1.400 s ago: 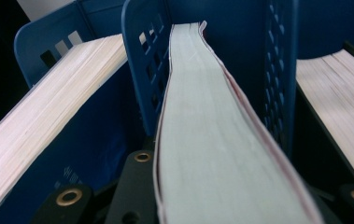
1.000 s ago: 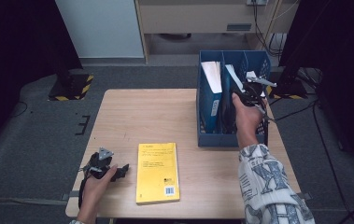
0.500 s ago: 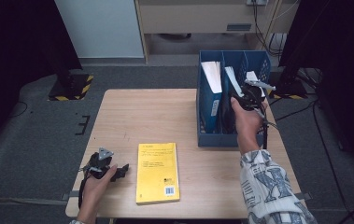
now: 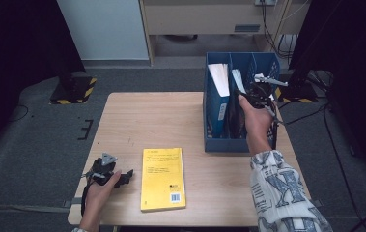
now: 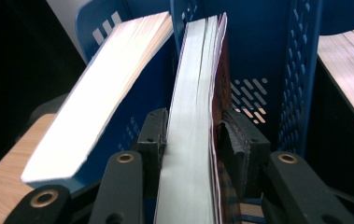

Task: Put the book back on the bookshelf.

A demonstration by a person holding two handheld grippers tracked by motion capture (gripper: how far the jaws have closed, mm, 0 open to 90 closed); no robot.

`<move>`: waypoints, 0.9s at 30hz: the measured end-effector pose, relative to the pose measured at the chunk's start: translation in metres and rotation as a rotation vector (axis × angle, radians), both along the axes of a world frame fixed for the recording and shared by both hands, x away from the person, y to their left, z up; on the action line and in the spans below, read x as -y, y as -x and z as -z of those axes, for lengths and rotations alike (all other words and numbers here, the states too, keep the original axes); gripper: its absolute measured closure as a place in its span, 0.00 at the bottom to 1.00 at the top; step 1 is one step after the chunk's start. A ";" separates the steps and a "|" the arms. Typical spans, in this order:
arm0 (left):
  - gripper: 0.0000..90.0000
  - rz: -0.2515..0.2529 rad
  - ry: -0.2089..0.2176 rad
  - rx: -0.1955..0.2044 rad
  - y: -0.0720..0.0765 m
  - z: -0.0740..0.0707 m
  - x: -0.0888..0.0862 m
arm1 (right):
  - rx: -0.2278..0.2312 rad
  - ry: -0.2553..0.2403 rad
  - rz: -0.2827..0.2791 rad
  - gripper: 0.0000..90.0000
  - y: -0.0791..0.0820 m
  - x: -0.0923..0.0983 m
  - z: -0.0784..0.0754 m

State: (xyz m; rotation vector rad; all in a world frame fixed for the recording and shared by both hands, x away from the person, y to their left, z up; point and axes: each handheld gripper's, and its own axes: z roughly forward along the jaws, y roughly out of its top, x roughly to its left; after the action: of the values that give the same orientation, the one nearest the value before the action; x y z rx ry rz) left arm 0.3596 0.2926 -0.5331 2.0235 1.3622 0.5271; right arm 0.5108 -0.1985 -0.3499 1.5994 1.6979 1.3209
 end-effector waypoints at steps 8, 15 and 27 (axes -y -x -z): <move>0.06 0.001 -0.001 0.000 0.000 0.000 0.000 | -0.025 0.001 -0.004 0.73 -0.004 -0.001 -0.004; 0.06 0.002 -0.003 0.000 0.000 0.000 0.000 | -0.018 0.049 0.007 0.80 -0.003 -0.002 -0.007; 0.06 0.005 -0.004 0.001 -0.001 0.000 0.000 | 0.009 0.042 0.050 0.82 -0.014 0.003 -0.008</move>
State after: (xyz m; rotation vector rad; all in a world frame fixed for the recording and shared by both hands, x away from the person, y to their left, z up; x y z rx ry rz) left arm 0.3603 0.2925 -0.5333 2.0288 1.3561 0.5287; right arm 0.5243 -0.2011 -0.3419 1.5992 1.6589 1.2591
